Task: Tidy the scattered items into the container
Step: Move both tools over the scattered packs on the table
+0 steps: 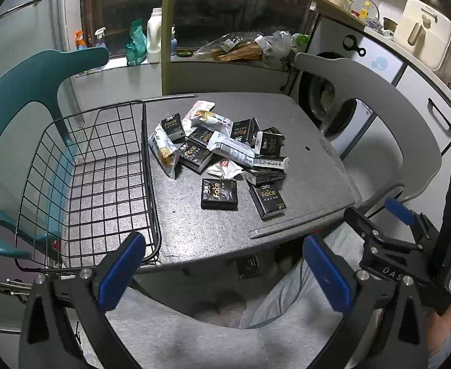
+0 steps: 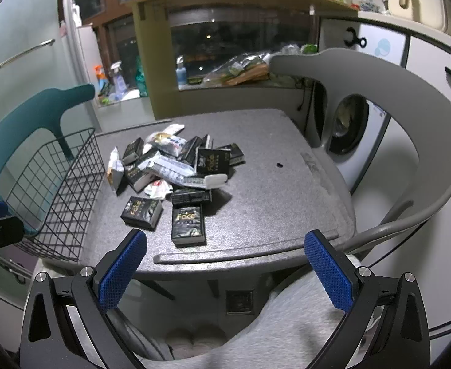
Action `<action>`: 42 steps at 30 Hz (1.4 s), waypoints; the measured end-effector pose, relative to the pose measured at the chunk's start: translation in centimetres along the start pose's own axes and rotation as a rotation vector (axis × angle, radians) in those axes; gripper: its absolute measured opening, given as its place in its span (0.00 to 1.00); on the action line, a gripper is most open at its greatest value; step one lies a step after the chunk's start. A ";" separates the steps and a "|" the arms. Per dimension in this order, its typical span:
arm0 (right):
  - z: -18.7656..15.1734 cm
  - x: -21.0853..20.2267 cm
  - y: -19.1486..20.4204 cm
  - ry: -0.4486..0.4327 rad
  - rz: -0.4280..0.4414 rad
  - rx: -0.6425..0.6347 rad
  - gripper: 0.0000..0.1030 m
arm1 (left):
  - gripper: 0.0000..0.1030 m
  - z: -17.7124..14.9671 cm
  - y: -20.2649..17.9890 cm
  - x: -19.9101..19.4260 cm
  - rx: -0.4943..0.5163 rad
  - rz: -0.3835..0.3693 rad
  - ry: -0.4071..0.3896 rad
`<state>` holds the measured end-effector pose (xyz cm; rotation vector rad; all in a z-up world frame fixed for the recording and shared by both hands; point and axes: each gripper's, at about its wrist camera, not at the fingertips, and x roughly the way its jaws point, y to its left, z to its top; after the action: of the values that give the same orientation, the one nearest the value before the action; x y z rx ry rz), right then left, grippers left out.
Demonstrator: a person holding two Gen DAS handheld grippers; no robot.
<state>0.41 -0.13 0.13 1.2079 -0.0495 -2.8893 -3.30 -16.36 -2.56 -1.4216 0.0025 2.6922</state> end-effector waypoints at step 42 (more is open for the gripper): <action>-3.3 12.7 1.8 0.206 0.023 -0.152 1.00 | 0.99 2.9 -2.3 13.0 -0.024 -0.045 0.168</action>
<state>-6.14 -2.30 -11.16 1.4549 0.1540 -2.6748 -12.82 -12.80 -11.54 -1.6306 -0.0489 2.5379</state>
